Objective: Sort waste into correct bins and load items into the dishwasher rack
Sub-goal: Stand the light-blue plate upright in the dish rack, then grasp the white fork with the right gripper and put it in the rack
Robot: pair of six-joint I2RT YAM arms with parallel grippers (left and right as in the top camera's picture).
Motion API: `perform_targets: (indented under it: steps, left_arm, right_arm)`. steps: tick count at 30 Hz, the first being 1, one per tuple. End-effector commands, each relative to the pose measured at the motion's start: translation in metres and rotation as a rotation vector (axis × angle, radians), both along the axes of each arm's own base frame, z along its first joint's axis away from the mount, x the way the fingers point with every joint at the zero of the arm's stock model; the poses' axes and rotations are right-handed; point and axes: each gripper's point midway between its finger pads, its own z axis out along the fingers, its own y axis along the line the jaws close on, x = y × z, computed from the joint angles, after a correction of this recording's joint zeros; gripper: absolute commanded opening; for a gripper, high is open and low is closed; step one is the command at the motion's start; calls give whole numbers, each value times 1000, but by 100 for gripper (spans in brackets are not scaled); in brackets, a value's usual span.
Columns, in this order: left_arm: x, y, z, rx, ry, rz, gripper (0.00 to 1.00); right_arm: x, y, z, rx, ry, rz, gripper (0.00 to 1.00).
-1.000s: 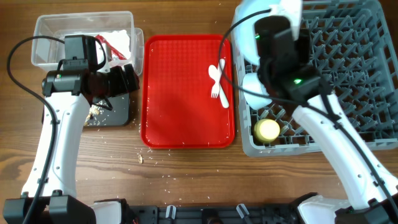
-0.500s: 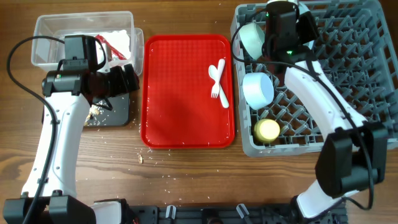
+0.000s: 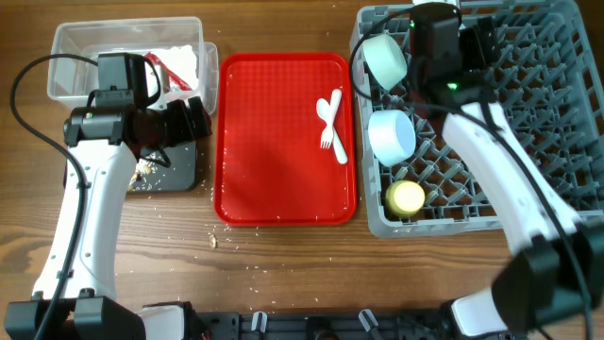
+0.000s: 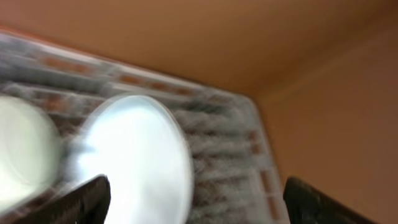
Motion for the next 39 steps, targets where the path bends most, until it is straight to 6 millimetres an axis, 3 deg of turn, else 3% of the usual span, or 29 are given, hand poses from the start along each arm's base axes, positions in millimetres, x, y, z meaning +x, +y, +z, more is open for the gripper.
perform_targets:
  steps: [1,2,3,5,8,12,16,22,30,32,35,39]
  left_arm:
    - [1,2,1,6,-5,-3,100]
    - [1,2,1,6,-5,-3,100]
    - [1,2,1,6,-5,-4,100]
    - [1,2,1,6,-5,-3,100]
    - [1,2,1,6,-5,-3,100]
    - [1,2,1,6,-5,-3,100]
    - [1,2,1,6,-5,-3,100]
    - [1,2,1,6,-5,-3,100]
    - [1,2,1,6,-5,-3,100]
    - [1,2,1,6,-5,-3,100]
    - [1,2,1,6,-5,-3,100]
    - [1,2,1,6,-5,-3,100]
  right_arm:
    - [-28,130,16,747,16,395,99]
    - [-49,173,21,953,118,564,100]
    - [-65,200,26,1106,200,661,100]
    - [-68,221,15,1213,263,630,96]
    - [-59,222,-54,1104,298,298,77]
    - [-64,228,-131,992,405,125,67]
    - [-55,206,-194,855,424,-26,64]
    - [-48,196,-234,806,453,-75,64]
    - [-43,199,-253,837,470,-83,54]
    - [-51,211,-264,885,537,-62,39]
    - [-64,220,-280,961,610,-117,37]
    - [-73,229,-281,998,664,-108,5]
